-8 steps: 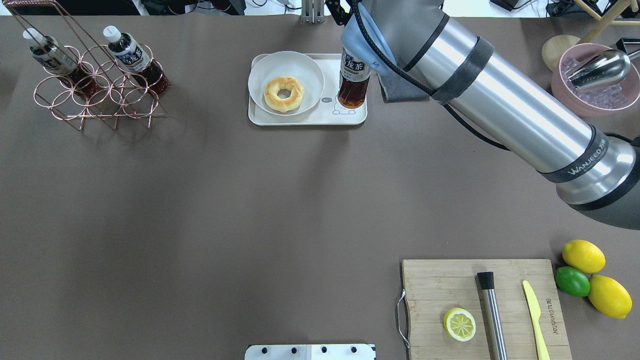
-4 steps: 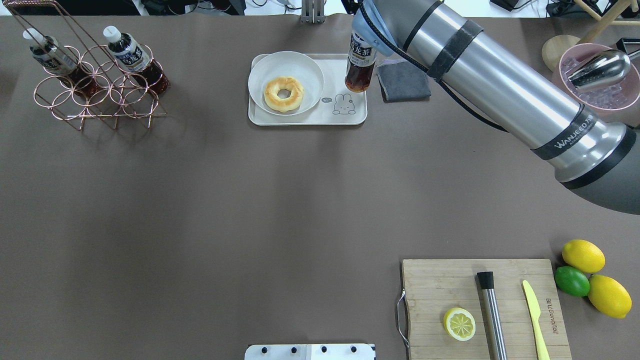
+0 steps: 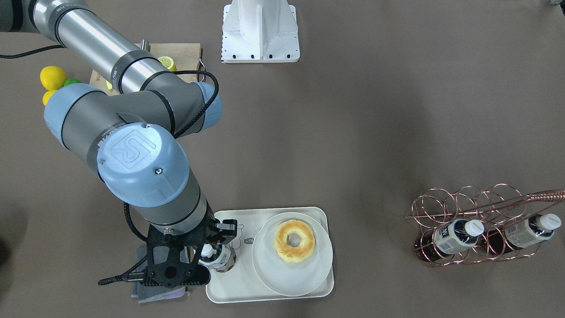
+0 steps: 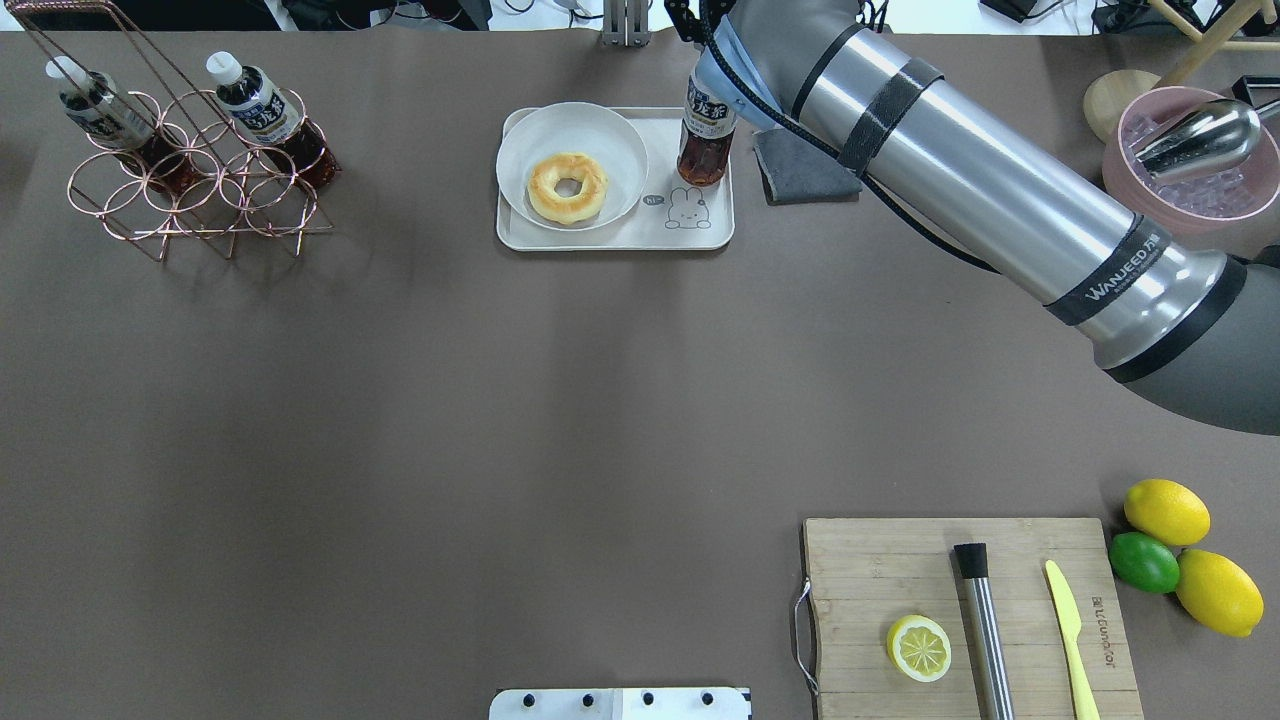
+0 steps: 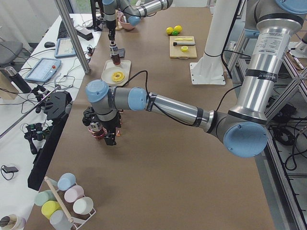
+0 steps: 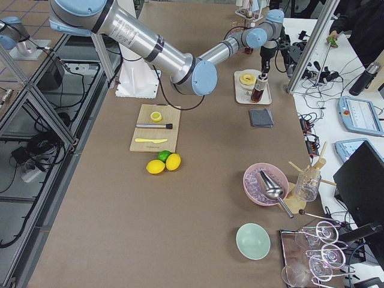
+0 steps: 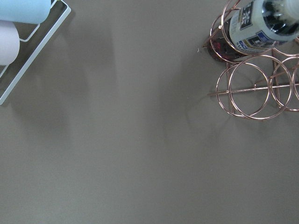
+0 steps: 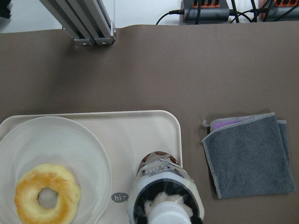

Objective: Place tea on tray
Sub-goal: 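Lower the bottle onto the tray beside the donut bowl and open the right gripper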

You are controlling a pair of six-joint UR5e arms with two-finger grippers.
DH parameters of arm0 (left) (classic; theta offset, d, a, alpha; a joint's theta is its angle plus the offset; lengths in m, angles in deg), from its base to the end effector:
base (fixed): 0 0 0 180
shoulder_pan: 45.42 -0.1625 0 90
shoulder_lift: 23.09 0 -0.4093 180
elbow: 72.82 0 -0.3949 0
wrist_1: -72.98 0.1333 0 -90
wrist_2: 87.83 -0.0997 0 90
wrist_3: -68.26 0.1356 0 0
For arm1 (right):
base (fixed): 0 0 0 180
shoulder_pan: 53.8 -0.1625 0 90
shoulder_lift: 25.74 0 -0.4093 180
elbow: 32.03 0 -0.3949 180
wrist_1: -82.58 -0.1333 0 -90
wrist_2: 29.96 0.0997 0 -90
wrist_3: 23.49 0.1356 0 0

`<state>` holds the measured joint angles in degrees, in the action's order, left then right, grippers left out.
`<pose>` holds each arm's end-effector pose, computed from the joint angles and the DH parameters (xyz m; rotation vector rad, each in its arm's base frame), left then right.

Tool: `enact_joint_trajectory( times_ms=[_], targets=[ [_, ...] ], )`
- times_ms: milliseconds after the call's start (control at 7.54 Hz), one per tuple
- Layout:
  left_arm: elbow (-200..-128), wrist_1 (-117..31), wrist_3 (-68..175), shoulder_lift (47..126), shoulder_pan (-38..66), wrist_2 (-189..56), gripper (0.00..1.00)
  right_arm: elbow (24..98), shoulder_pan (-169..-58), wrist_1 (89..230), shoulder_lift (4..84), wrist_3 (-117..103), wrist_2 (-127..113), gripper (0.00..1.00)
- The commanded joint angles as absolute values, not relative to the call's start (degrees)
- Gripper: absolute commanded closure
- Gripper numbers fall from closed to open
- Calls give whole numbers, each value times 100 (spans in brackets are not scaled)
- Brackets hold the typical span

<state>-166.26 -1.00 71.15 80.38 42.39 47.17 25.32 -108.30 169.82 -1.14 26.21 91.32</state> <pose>-0.0154 -0.5754 0.5400 0.0195 0.7856 0.0902 -0.4440 -0.7308 0.1557 0.0871 -0.7968 0.0653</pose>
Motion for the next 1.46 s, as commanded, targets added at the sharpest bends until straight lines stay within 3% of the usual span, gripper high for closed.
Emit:
enact_joint_trajectory(
  times_ms=[0, 398, 531, 1062, 1327],
  targets=[
    [-16555, -103, 7116, 8097, 4238, 4708, 2, 2510, -10707, 16950, -192, 2652, 9080, 100],
    [-16537, -103, 7116, 8106, 4238, 4708, 2, 2510, -10680, 16950, -183, 2625, 8984, 100],
    [-16537, -103, 7107, 8124, 4238, 4708, 2, 2519, -10671, 16941, -149, 2625, 8948, 1],
    [-16458, -85, 7116, 8264, 4238, 4700, 2, 2833, -10802, 17037, -183, 2669, 8999, 0],
    [-16432, -94, 7142, 8282, 4238, 4700, 2, 4032, -10891, 18427, -149, 2687, 9317, 0]
  ],
)
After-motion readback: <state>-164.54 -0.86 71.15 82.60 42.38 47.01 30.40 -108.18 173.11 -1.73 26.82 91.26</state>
